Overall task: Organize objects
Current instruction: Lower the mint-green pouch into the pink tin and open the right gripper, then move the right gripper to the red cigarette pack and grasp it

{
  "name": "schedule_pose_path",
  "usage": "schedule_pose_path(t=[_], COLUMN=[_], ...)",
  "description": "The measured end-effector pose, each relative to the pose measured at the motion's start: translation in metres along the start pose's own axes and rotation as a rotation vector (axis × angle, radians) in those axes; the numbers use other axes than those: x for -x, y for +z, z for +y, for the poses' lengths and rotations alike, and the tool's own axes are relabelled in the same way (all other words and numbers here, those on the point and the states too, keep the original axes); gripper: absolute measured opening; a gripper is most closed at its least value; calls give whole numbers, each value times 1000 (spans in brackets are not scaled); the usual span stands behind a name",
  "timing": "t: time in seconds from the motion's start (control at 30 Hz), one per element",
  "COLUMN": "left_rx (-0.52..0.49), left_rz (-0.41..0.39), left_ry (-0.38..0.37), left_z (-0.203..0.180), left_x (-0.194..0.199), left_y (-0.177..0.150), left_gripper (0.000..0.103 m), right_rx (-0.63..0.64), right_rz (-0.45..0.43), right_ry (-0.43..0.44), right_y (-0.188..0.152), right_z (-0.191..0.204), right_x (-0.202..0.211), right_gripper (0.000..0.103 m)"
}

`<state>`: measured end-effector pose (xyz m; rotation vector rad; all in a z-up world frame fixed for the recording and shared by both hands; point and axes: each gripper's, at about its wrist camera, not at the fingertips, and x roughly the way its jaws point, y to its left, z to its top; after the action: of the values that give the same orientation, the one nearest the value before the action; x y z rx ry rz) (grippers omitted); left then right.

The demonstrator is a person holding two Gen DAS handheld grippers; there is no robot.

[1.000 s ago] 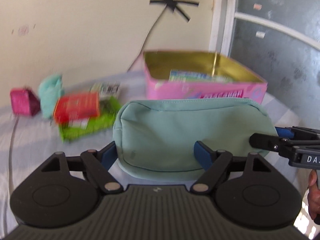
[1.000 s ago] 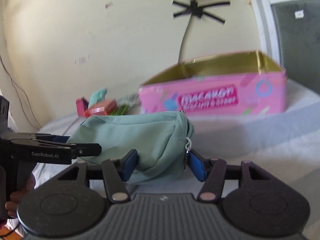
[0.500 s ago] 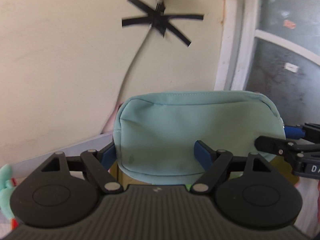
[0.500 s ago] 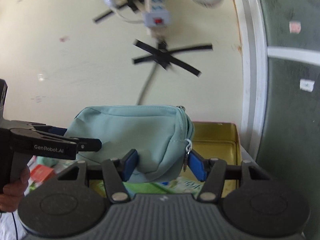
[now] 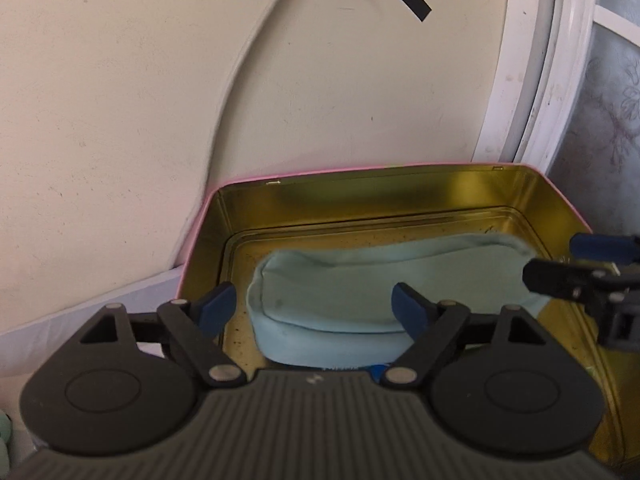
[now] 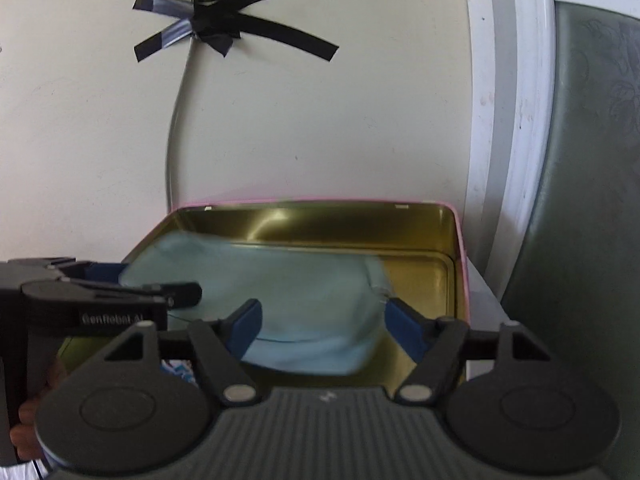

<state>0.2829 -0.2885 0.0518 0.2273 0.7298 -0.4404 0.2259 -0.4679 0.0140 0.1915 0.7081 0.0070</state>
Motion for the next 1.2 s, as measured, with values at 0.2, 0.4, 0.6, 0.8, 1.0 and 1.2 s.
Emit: schedule_pose_path(t=[0.2, 0.4, 0.6, 0.8, 1.0, 1.2], left_rx=[-21, -34, -60, -70, 4, 146], left_rz=[-41, -92, -132, -149, -62, -95], left_ry=[10, 9, -9, -28, 52, 300], left_z=[2, 3, 8, 35, 99, 184], left_x=[32, 79, 133, 169, 173, 193], left_y=[-5, -22, -64, -142, -219, -265], left_gripper=[87, 87, 89, 95, 95, 95], right_rx=[24, 52, 67, 21, -9, 76], right_rz=[-59, -162, -259, -286, -118, -15], right_ry=[15, 43, 70, 133, 224, 324], right_y=[-9, -35, -81, -145, -192, -191], right_z=[15, 39, 68, 98, 141, 206], right_x=[29, 88, 145, 173, 140, 109], right_gripper=[72, 72, 72, 76, 75, 73])
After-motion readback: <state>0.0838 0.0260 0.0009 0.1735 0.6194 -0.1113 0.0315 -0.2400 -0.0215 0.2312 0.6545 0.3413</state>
